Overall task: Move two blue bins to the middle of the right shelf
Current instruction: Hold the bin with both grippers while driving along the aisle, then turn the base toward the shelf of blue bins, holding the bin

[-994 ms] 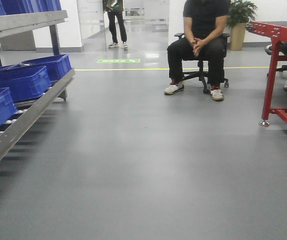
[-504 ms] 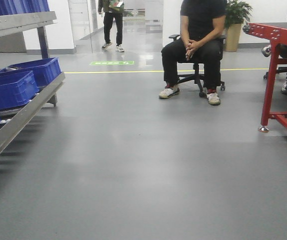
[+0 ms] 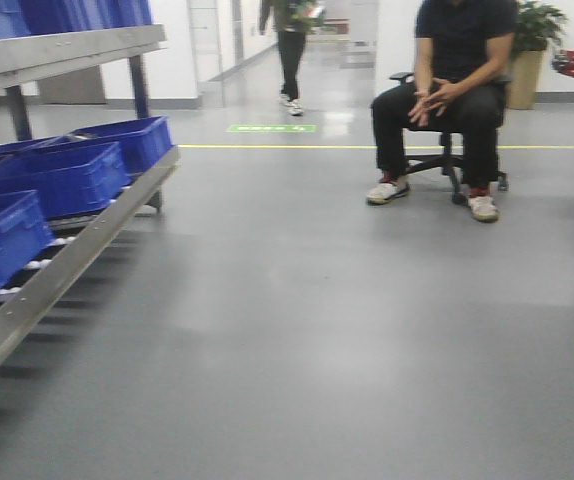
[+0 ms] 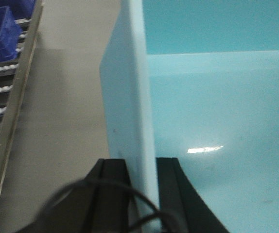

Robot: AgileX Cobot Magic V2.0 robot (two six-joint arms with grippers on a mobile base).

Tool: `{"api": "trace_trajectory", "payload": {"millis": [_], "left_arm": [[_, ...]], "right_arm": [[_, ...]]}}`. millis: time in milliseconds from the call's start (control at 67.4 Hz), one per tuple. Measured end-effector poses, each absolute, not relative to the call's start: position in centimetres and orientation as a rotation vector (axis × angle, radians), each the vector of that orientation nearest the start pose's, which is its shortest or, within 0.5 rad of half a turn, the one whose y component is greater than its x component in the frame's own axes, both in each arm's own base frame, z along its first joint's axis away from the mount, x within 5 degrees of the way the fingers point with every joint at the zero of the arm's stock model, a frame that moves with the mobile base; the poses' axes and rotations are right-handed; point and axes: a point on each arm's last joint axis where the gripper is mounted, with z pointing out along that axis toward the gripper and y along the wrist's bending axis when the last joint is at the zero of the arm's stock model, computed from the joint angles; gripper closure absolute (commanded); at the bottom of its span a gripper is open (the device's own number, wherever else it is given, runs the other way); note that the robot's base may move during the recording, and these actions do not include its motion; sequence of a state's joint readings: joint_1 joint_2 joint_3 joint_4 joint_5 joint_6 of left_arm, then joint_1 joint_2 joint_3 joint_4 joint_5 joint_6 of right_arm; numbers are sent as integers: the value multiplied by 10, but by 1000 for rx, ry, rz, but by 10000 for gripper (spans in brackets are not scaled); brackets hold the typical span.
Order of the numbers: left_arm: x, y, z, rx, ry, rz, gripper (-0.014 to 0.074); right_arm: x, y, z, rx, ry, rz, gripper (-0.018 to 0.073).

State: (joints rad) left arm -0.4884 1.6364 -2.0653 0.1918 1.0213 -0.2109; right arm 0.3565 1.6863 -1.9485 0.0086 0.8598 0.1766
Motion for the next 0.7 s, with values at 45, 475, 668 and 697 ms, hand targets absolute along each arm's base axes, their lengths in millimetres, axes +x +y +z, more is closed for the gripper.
{"api": "trace_trajectory", "payload": {"millis": [45,475,668,697], "left_arm": [[312,-149,500,289,2052,-198,707],[318,-151,495,286,2063,-184,707],[319,-151,495,286,2058,-186,707],[319,-151,495,286,2056,-186,707]], "right_arm": [[357,133,460,-187,2085,333,713],[375,139,442,-188,2102,320,713],[376,138,442,-185,2095,320,713],[376,138,442,-185,2095,320,713]]}}
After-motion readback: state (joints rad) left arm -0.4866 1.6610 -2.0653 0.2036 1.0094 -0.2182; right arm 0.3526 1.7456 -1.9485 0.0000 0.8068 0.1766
